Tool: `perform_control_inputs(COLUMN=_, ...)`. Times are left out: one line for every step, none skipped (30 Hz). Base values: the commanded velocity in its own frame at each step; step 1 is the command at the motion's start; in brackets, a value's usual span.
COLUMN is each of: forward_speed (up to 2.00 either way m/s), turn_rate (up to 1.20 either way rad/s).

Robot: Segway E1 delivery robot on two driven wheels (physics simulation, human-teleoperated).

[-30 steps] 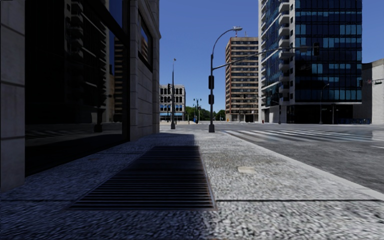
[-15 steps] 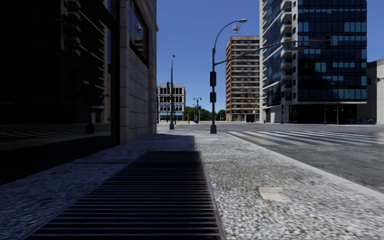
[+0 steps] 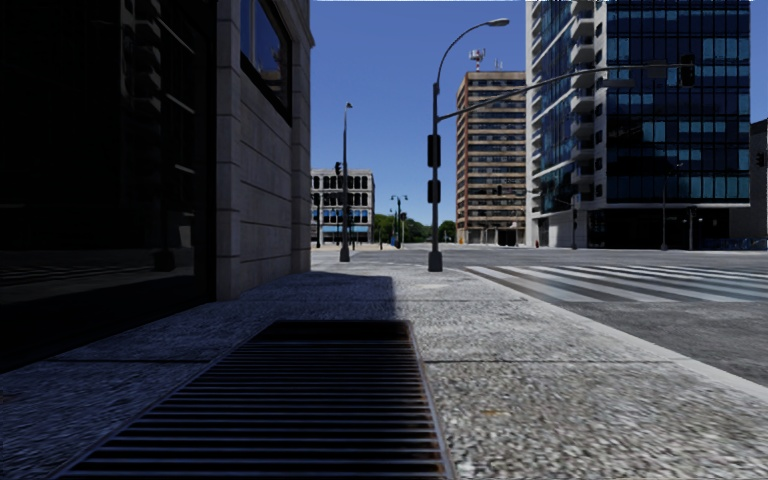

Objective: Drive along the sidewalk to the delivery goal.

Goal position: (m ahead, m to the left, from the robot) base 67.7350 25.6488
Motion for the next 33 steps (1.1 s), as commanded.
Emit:
perform_control_inputs(forward_speed=2.0, turn_rate=0.0)
perform_control_inputs(forward_speed=2.0, turn_rate=0.0)
perform_control_inputs(forward_speed=2.0, turn_rate=0.0)
perform_control_inputs(forward_speed=2.0, turn_rate=0.0)
perform_control_inputs(forward_speed=2.0, turn_rate=0.0)
perform_control_inputs(forward_speed=2.0, turn_rate=0.0)
perform_control_inputs(forward_speed=2.0, turn_rate=0.0)
perform_control_inputs(forward_speed=2.0, turn_rate=0.0)
perform_control_inputs(forward_speed=2.0, turn_rate=0.0)
perform_control_inputs(forward_speed=2.0, turn_rate=0.0)
perform_control_inputs(forward_speed=2.0, turn_rate=0.0)
perform_control_inputs(forward_speed=2.0, turn_rate=0.0)
perform_control_inputs(forward_speed=2.0, turn_rate=0.0)
perform_control_inputs(forward_speed=2.0, turn_rate=0.0)
perform_control_inputs(forward_speed=2.0, turn_rate=0.0)
perform_control_inputs(forward_speed=2.0, turn_rate=0.0)
perform_control_inputs(forward_speed=2.0, turn_rate=0.0)
perform_control_inputs(forward_speed=2.0, turn_rate=0.0)
perform_control_inputs(forward_speed=2.0, turn_rate=0.0)
perform_control_inputs(forward_speed=2.0, turn_rate=0.0)
perform_control_inputs(forward_speed=2.0, turn_rate=0.0)
perform_control_inputs(forward_speed=2.0, turn_rate=0.0)
perform_control_inputs(forward_speed=2.0, turn_rate=0.0)
perform_control_inputs(forward_speed=2.0, turn_rate=0.0)
perform_control_inputs(forward_speed=2.0, turn_rate=0.0)
perform_control_inputs(forward_speed=2.0, turn_rate=0.0)
perform_control_inputs(forward_speed=2.0, turn_rate=0.0)
perform_control_inputs(forward_speed=2.0, turn_rate=0.0)
perform_control_inputs(forward_speed=2.0, turn_rate=0.0)
perform_control_inputs(forward_speed=2.0, turn_rate=0.0)
perform_control_inputs(forward_speed=2.0, turn_rate=0.0)
perform_control_inputs(forward_speed=2.0, turn_rate=0.0)
perform_control_inputs(forward_speed=2.0, turn_rate=0.0)
